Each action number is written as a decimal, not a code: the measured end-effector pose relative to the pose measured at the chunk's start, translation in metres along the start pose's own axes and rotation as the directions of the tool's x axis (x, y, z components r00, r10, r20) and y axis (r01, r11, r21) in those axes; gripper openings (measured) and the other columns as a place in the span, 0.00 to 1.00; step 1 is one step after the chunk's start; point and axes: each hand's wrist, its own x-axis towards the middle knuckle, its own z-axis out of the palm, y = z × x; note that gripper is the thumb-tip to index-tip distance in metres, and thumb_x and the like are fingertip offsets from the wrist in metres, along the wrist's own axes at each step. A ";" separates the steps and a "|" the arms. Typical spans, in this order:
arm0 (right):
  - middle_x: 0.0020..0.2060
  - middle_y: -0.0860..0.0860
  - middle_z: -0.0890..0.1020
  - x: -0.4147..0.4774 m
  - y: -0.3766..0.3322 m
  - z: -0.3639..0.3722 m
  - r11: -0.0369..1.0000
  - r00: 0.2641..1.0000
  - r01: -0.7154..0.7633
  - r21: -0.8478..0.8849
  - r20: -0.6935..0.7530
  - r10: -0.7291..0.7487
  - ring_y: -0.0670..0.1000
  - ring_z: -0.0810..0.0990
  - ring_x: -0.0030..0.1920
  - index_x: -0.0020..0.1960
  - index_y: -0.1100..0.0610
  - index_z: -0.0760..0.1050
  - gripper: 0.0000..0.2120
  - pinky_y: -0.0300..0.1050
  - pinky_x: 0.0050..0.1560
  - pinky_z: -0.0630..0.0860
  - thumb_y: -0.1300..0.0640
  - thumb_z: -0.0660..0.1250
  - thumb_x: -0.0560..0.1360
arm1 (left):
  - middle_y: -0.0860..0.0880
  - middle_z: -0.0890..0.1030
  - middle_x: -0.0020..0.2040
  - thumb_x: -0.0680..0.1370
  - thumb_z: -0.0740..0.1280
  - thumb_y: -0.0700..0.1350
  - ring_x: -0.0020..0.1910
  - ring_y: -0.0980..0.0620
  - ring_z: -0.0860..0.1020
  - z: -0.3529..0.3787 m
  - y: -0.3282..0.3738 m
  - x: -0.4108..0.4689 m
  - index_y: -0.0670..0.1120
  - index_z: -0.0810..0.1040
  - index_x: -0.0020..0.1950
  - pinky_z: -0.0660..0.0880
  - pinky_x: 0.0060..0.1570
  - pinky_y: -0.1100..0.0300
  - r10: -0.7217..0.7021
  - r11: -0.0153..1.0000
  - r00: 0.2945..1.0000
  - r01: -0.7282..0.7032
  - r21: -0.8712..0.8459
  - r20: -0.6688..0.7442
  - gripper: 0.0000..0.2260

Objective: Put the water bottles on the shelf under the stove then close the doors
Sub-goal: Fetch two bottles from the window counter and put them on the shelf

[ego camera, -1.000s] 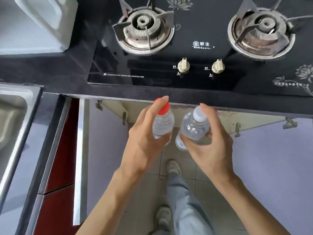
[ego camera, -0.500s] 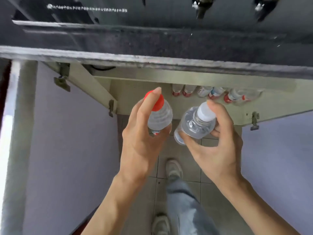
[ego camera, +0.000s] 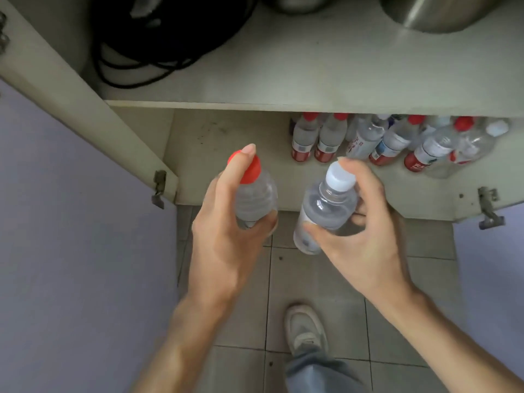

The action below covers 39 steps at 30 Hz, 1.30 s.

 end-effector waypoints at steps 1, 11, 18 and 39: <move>0.67 0.39 0.81 0.000 0.012 0.007 1.000 1.000 0.004 -0.003 0.002 -0.004 0.50 0.84 0.63 0.75 0.35 0.67 0.46 0.58 0.61 0.83 0.62 0.86 0.68 | 0.65 0.78 0.68 0.72 0.84 0.33 0.68 0.50 0.81 0.007 -0.013 0.002 0.82 0.62 0.74 0.81 0.64 0.55 0.009 1.000 1.000 -0.009 -0.002 -0.001 0.54; 0.61 0.37 0.82 0.041 0.125 0.065 0.995 0.994 0.104 0.003 -0.031 -0.103 0.50 0.84 0.56 0.72 0.31 0.67 0.47 0.57 0.57 0.84 0.63 0.86 0.67 | 0.64 0.77 0.72 0.71 0.83 0.30 0.71 0.54 0.80 0.070 -0.141 0.048 0.66 0.67 0.79 0.78 0.63 0.69 0.219 0.976 0.973 -0.220 -0.006 0.073 0.48; 0.63 0.40 0.82 0.068 0.189 0.099 0.986 0.986 0.155 -0.064 -0.051 -0.159 0.52 0.83 0.57 0.75 0.33 0.66 0.48 0.58 0.57 0.83 0.62 0.86 0.66 | 0.55 0.81 0.70 0.70 0.86 0.36 0.67 0.51 0.82 0.107 -0.215 0.094 0.71 0.65 0.78 0.80 0.69 0.45 0.206 0.977 0.976 -0.209 0.042 0.064 0.50; 0.66 0.29 0.74 0.072 0.238 0.108 0.936 0.941 0.286 -0.203 -0.126 -0.315 0.46 0.81 0.58 0.77 0.37 0.63 0.53 0.48 0.55 0.84 0.58 0.88 0.62 | 0.56 0.80 0.67 0.67 0.87 0.37 0.64 0.48 0.83 0.178 -0.261 0.225 0.64 0.64 0.80 0.84 0.62 0.43 0.223 0.975 0.973 -0.224 -0.005 0.057 0.51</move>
